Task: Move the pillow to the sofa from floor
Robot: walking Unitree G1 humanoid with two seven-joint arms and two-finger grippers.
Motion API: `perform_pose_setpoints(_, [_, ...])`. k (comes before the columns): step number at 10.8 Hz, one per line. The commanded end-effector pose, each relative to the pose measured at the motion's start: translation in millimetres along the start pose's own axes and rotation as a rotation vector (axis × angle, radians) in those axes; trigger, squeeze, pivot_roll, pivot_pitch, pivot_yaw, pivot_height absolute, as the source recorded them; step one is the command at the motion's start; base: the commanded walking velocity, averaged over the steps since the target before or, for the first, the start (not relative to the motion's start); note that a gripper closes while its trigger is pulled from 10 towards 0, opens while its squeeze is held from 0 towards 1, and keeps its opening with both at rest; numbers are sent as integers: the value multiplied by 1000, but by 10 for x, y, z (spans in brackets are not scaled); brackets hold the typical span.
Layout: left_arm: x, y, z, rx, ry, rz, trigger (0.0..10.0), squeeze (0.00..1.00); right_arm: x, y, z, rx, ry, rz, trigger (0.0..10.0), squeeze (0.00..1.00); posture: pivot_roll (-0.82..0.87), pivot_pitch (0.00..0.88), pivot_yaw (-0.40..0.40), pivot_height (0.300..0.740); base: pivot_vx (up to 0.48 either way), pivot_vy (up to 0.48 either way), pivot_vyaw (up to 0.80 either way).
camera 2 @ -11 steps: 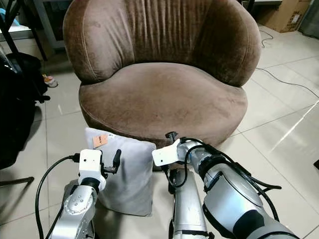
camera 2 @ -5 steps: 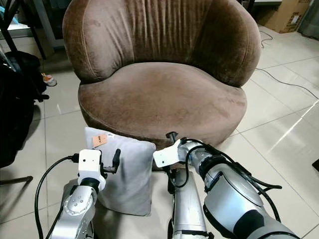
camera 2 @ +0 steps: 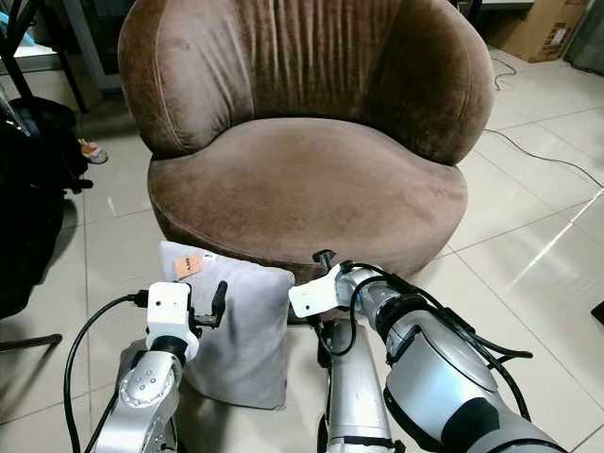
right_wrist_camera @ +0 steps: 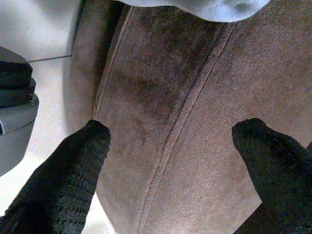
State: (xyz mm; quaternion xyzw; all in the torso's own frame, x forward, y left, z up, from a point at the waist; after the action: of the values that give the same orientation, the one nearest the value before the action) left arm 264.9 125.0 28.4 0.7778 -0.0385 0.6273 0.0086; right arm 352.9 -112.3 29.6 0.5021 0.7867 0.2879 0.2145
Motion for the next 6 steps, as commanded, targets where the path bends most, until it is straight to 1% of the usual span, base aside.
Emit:
perform_pose_setpoints(1, [35, 18, -13, -7, 10, 5, 10000, 0, -60, -74, -4, 11, -12, 21, 10000, 0, -89, 0, -74, 435, 0, 0, 0])
perform_pose_setpoints(2, [31, 25, -41, -8, 9, 2, 10000, 0, -85, -78, -11, 6, -16, 5, 10000, 0, -91, 0, -79, 435, 0, 0, 0])
perform_pose_setpoints(3, [21, 26, -59, -6, 5, -2, 10000, 0, -51, -58, -5, -1, -2, 58, 10000, 0, -91, 0, -79, 435, 0, 0, 0])
perform_pose_setpoints(4, [25, 24, -86, -3, 7, -5, 10000, 0, -42, -68, -2, 4, 2, 89, 10000, 0, -72, 0, -87, 435, 0, 0, 0])
perform_pose_setpoints(6, [20, -13, -120, 9, 4, -3, 10000, 0, 0, -80, 13, 12, 15, 223, 10000, 0, -55, 0, -87, 435, 0, 0, 0])
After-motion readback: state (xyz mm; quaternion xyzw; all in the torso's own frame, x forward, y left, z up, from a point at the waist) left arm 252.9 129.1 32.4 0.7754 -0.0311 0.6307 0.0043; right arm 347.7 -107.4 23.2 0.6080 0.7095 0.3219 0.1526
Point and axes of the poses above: a point about 5 cm out from each wrist's last joint towards the gripper, its own z axis pointing out of the wrist towards the gripper, its own x axis along the axis of the wrist's last joint, y = z × x, the point moved 2 cm from there along z, pointing out of the wrist towards the gripper, and after that the axes turned 1 degree about z, right-handed, at the moved point
